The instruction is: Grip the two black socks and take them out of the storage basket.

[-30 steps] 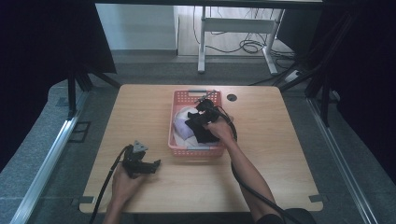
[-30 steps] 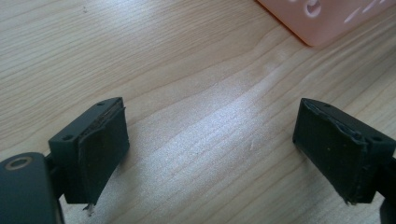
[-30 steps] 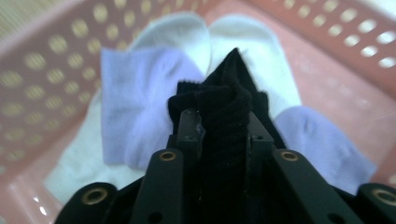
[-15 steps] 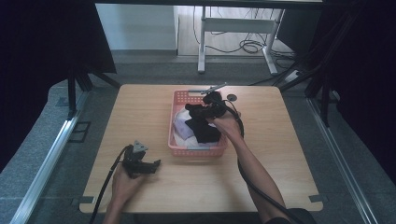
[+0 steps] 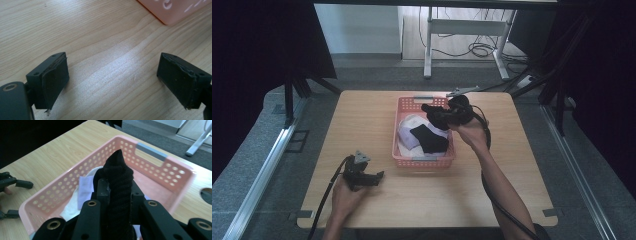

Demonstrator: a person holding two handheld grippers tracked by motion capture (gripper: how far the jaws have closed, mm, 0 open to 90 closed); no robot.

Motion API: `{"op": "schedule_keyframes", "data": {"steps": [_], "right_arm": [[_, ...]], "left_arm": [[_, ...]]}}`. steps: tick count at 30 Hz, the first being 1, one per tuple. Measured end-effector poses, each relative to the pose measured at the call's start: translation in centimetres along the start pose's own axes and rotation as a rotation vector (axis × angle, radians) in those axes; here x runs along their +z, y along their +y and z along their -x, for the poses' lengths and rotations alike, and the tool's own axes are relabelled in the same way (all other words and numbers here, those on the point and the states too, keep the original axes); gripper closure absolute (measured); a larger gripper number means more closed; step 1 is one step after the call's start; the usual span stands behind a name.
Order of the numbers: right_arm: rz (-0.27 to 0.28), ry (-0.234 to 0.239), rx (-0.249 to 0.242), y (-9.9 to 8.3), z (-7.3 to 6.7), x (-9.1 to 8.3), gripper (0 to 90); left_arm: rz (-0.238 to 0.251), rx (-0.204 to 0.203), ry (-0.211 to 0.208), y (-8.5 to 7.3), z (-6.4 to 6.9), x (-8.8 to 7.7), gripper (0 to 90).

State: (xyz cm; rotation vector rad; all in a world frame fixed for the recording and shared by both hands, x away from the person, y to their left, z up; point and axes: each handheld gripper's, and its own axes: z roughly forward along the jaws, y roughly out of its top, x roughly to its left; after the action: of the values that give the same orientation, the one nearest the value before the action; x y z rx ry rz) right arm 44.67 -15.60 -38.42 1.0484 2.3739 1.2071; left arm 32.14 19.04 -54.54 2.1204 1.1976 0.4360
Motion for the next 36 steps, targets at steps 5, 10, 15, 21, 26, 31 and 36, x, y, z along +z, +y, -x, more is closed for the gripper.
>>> {"op": "schedule_keyframes", "data": {"steps": [5,10,15,21,26,31,36], "right_arm": [[0.012,-0.039,0.018,-1.0,1.2,-1.6,77.1],[0.024,-0.085,0.048,-2.2,2.7,-3.1,77.0],[0.033,-0.116,0.077,-3.1,4.0,-4.4,77.0],[0.044,-0.179,0.119,-4.8,5.9,-6.3,77.0],[0.039,-0.221,0.150,-6.0,7.2,-7.4,76.9],[0.017,-0.270,0.186,-7.5,8.7,-7.7,76.3],[-0.015,-0.289,0.223,-9.3,10.0,-7.0,76.2]], "left_arm": [[0.000,-0.001,-0.001,0.0,0.0,0.0,10.1],[0.000,-0.001,-0.001,0.0,0.0,0.0,10.1],[0.000,-0.001,-0.001,0.0,0.0,0.0,10.1],[0.000,-0.001,-0.001,0.0,0.0,0.0,10.2],[-0.001,0.001,-0.001,0.0,0.0,0.0,10.2],[0.000,-0.001,-0.001,0.0,0.0,0.0,10.2],[0.000,-0.001,-0.001,0.0,0.0,0.0,10.2]]}}
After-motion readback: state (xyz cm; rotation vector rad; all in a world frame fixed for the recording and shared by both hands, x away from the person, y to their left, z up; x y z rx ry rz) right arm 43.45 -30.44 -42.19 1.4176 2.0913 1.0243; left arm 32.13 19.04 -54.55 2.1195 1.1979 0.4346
